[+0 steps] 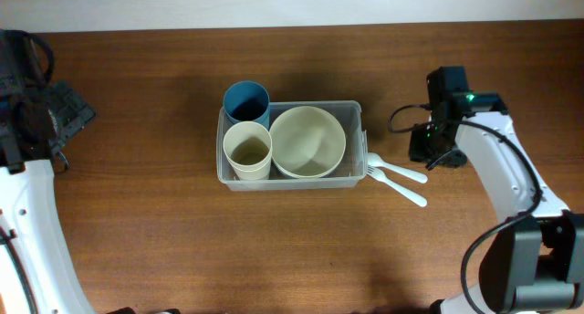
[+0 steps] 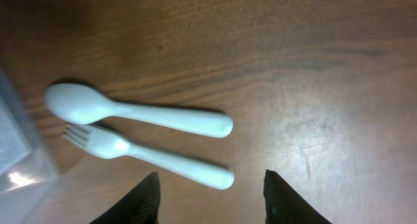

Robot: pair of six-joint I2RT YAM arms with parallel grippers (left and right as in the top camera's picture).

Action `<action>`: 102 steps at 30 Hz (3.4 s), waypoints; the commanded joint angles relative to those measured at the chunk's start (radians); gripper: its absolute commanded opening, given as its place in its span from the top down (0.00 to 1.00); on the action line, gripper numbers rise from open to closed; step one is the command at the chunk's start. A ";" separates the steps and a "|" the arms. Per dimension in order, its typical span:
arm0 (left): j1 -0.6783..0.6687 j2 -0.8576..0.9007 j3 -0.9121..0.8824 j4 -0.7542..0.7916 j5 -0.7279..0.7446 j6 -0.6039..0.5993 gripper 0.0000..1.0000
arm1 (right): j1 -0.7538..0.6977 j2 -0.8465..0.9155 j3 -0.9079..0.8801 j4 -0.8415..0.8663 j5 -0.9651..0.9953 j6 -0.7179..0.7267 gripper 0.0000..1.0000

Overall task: Pack container
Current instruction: 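Move the right gripper down to the white spoon beside the container, then close the right gripper on the white spoon's handle, then lift the white spoon upright with the right gripper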

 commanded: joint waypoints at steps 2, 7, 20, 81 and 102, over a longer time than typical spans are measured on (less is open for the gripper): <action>0.004 0.003 -0.002 -0.001 0.001 -0.013 0.00 | -0.008 -0.008 -0.084 0.081 0.046 -0.055 0.49; 0.004 0.003 -0.002 -0.001 0.001 -0.013 0.00 | -0.008 -0.008 -0.162 0.203 0.069 -0.055 0.28; 0.004 0.003 -0.002 -0.001 0.001 -0.013 0.00 | -0.007 -0.008 -0.337 0.436 0.079 -0.436 0.01; 0.004 0.003 -0.002 -0.001 0.001 -0.013 0.00 | -0.007 0.172 -0.352 0.702 -0.108 -0.245 0.01; 0.004 0.003 -0.002 -0.001 0.001 -0.013 0.00 | -0.007 0.172 -0.352 0.534 -0.229 0.027 0.67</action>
